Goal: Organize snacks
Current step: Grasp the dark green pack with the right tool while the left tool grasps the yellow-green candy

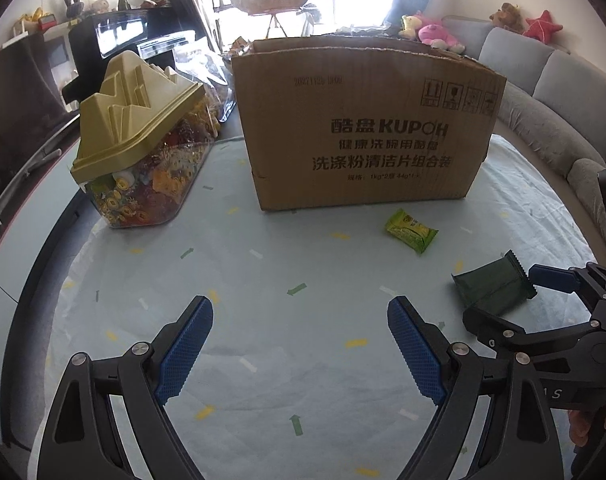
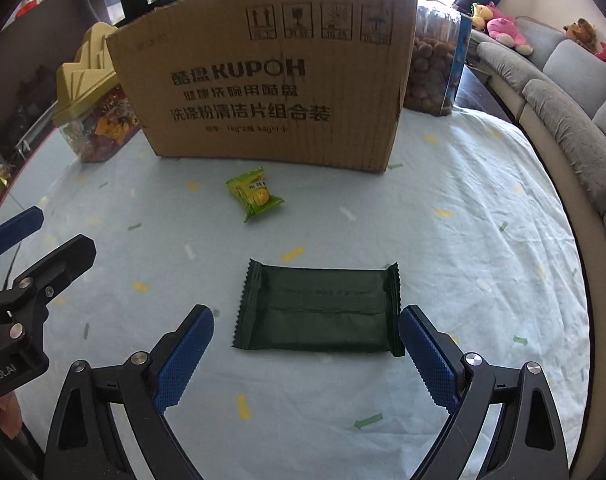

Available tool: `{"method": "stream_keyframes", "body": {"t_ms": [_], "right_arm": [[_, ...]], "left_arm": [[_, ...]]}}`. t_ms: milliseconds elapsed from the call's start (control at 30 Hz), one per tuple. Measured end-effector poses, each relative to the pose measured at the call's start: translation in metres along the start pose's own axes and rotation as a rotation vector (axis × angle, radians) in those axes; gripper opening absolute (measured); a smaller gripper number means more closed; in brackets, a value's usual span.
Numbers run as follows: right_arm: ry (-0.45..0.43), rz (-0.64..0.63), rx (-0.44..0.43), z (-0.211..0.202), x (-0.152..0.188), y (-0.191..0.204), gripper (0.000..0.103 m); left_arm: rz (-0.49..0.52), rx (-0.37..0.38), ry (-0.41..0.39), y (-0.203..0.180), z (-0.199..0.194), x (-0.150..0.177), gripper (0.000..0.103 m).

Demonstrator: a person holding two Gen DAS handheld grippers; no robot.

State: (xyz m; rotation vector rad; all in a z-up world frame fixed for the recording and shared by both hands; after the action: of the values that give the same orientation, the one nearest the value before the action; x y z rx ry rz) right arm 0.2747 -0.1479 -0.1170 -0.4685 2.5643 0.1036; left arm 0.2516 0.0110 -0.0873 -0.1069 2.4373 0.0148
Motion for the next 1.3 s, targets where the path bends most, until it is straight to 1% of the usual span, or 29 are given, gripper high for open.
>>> {"method": "stream_keyframes", "body": {"t_ms": [233,367,500,567,633,667,733,767,800,833,867,933,1000,1167,1300], "right_arm": [[0.022,-0.025,0.048,0.012,-0.001,-0.002,0.095],[0.027,-0.056,0.056,0.017,-0.001,0.002,0.095],[0.005,-0.027,0.037,0.017,0.002,-0.002,0.094],[-0.01,-0.027,0.041,0.014,0.003,-0.002,0.085],[-0.026,-0.023,0.045,0.011,0.003,-0.004,0.063],[-0.031,-0.018,0.046,0.01,0.003,-0.006,0.058],[-0.034,0.0,0.053,0.008,0.004,-0.011,0.043],[-0.036,0.008,0.054,0.007,0.004,-0.014,0.039],[-0.036,0.015,0.053,0.006,0.004,-0.018,0.032],[-0.037,0.023,0.049,0.005,0.004,-0.02,0.028],[-0.04,0.027,0.042,0.004,0.003,-0.023,0.027],[-0.056,0.029,0.049,0.0,0.003,-0.025,0.019],[-0.078,0.02,0.058,-0.004,0.003,-0.025,0.013],[-0.114,0.038,0.037,-0.012,0.001,-0.028,0.013],[-0.14,0.071,-0.006,-0.019,-0.002,-0.031,0.013]], "left_arm": [[0.002,0.007,0.032,-0.005,0.013,0.005,0.09],[0.006,0.008,0.039,-0.007,0.017,0.006,0.09],[0.014,0.015,0.044,-0.011,0.019,0.006,0.09],[0.016,0.025,0.047,-0.014,0.02,0.006,0.09],[0.019,0.03,0.052,-0.016,0.02,0.005,0.09],[0.022,0.031,0.052,-0.018,0.021,0.005,0.09],[0.032,0.034,0.052,-0.022,0.02,0.005,0.09],[0.037,0.037,0.052,-0.024,0.02,0.005,0.09],[0.041,0.039,0.051,-0.025,0.02,0.004,0.09],[0.045,0.043,0.052,-0.028,0.02,0.004,0.09],[0.048,0.047,0.052,-0.029,0.019,0.004,0.09],[0.054,0.053,0.049,-0.034,0.019,0.003,0.09],[0.06,0.058,0.044,-0.038,0.019,0.002,0.09],[0.068,0.069,0.025,-0.043,0.018,-0.003,0.09],[0.082,0.093,0.005,-0.049,0.017,-0.011,0.09]]}}
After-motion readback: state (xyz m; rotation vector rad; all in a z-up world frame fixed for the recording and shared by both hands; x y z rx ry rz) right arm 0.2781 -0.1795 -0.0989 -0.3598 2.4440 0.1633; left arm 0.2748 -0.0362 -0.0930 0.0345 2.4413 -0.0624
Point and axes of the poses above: each gripper's, at about its wrist camera, not at the fingertips, and z roughly the way its jaws point, y to its left, x to its underside, the point moved 2 cm from there along z, roughly the way its jaws point, and after that the axes turned 8 degrees about -z, right-handed, at the moved point
